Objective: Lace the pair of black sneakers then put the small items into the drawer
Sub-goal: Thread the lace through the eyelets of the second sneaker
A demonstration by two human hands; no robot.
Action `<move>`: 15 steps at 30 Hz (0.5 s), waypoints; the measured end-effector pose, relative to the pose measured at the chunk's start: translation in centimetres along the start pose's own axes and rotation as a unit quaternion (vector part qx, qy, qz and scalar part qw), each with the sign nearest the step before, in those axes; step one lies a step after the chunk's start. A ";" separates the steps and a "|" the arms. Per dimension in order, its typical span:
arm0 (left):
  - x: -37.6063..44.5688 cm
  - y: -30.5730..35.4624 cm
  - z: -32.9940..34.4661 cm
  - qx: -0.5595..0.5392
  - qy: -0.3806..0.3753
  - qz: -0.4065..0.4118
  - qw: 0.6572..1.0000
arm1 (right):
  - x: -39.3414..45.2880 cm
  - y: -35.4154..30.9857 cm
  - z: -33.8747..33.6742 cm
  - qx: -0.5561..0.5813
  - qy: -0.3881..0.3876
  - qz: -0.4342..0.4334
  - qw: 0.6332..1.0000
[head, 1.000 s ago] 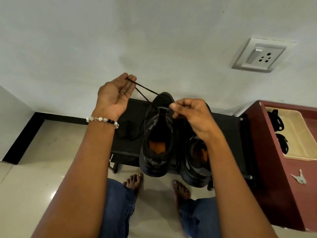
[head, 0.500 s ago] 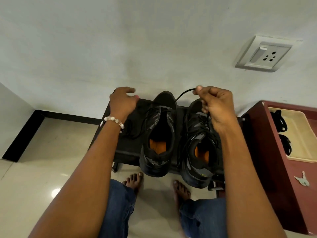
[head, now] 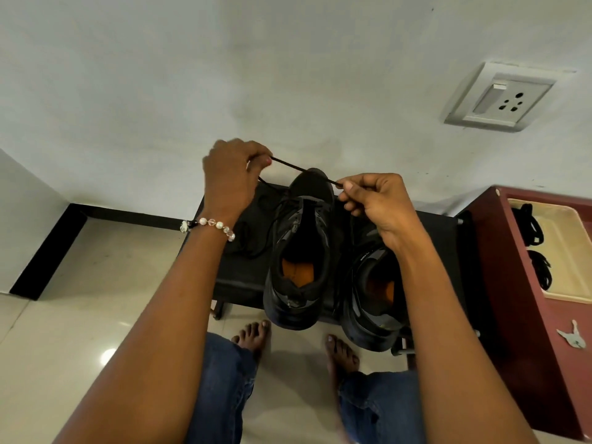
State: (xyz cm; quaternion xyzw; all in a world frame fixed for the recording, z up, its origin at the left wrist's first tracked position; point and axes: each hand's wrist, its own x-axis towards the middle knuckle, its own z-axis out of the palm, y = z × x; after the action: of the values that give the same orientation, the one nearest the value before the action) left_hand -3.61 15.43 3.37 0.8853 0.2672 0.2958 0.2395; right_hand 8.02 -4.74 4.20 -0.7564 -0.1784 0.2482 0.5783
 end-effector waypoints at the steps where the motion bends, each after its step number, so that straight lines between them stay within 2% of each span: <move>1: 0.1 -0.4 -0.1 0.069 0.049 0.018 0.996 | 0.1 0.0 0.3 0.001 -0.010 -0.001 1.000; 3: 0.0 0.0 -0.2 0.171 0.139 0.006 0.975 | 0.1 0.0 1.1 0.000 -0.026 0.001 1.000; 4: -0.3 0.6 0.0 0.208 0.157 -0.021 0.965 | 0.2 0.1 1.4 0.005 -0.026 0.007 1.000; 5: -0.7 1.2 0.2 0.236 0.143 -0.062 0.959 | 0.2 0.3 1.7 0.014 -0.015 0.020 1.000; 7: -1.4 2.0 1.2 0.259 0.052 -0.134 0.955 | 0.2 0.7 2.0 0.038 0.027 0.051 0.998; 8: -1.6 2.2 1.8 0.241 -0.002 -0.127 0.962 | 0.3 1.0 2.1 0.040 0.051 0.057 0.996; 10: -1.6 2.5 2.8 0.108 -0.127 -0.068 0.984 | 0.5 1.4 2.2 0.028 0.074 0.054 0.995; 12: -1.7 3.5 3.4 -0.057 -0.223 -0.031 0.973 | 0.6 1.3 2.4 0.033 0.066 0.041 0.996; 13: -1.8 3.9 3.6 -0.104 -0.240 -0.026 0.965 | 0.6 1.2 2.4 0.039 0.052 0.036 0.997; 15: -1.9 4.3 4.0 -0.154 -0.224 -0.043 0.962 | 0.7 1.0 2.4 0.048 0.018 0.028 0.998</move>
State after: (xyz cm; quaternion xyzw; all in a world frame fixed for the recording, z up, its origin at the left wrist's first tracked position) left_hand -0.86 9.96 2.25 0.8691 0.1960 0.1174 0.4387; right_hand 7.17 -2.78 2.60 -0.7369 -0.1340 0.2589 0.6099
